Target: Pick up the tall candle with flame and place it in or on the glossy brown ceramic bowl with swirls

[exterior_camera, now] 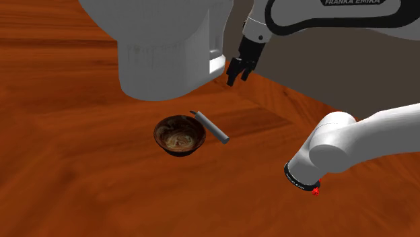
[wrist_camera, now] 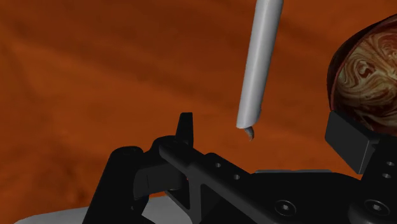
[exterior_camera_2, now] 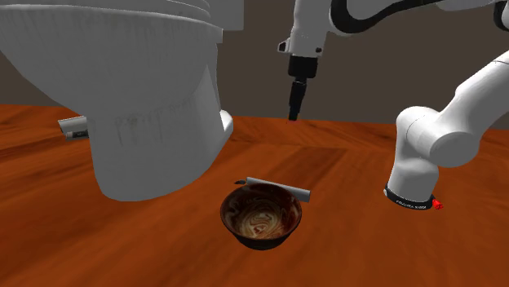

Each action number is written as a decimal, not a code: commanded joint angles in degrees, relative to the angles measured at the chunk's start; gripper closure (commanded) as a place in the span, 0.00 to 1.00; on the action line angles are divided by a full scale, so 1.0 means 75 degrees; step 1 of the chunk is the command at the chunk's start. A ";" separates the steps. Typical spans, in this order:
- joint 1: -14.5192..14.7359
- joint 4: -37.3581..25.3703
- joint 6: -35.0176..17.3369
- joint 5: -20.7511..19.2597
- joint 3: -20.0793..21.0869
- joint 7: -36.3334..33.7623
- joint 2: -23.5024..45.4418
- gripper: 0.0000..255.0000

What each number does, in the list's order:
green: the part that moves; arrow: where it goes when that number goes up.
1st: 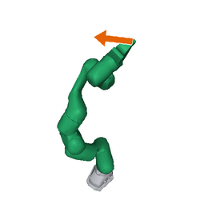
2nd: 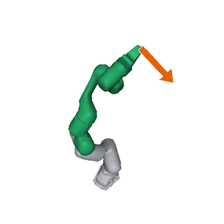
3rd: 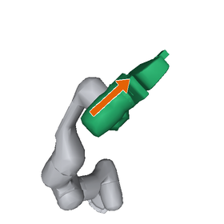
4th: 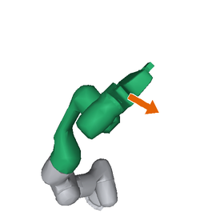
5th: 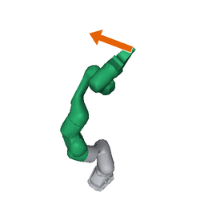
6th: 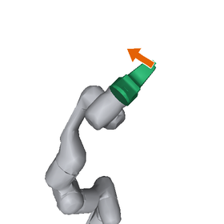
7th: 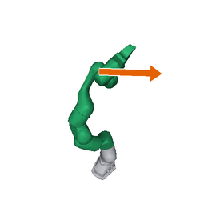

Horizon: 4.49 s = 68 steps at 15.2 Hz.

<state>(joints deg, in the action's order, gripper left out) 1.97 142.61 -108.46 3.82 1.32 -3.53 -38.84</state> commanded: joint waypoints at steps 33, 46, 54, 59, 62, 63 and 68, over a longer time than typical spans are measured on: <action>0.0190 0.1116 -0.4616 0.0257 0.0990 -0.1341 0.4066 1.00; 0.0197 0.0925 -0.3877 0.0286 0.0960 -0.1331 0.3515 1.00; 0.0200 0.0566 -0.2909 0.0292 0.0914 -0.1336 0.2905 1.00; 0.0198 0.0286 -0.2321 0.0285 0.0884 -0.1345 0.2596 1.00; 0.0197 0.0098 -0.1975 0.0278 0.0866 -0.1352 0.2438 1.00; 0.0196 0.0033 -0.1861 0.0275 0.0860 -0.1355 0.2389 1.00; 0.0190 -0.0319 -0.1299 0.0260 0.0830 -0.1369 0.2179 1.00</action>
<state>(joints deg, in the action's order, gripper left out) 3.42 140.69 -119.08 5.78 7.62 -13.81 -22.12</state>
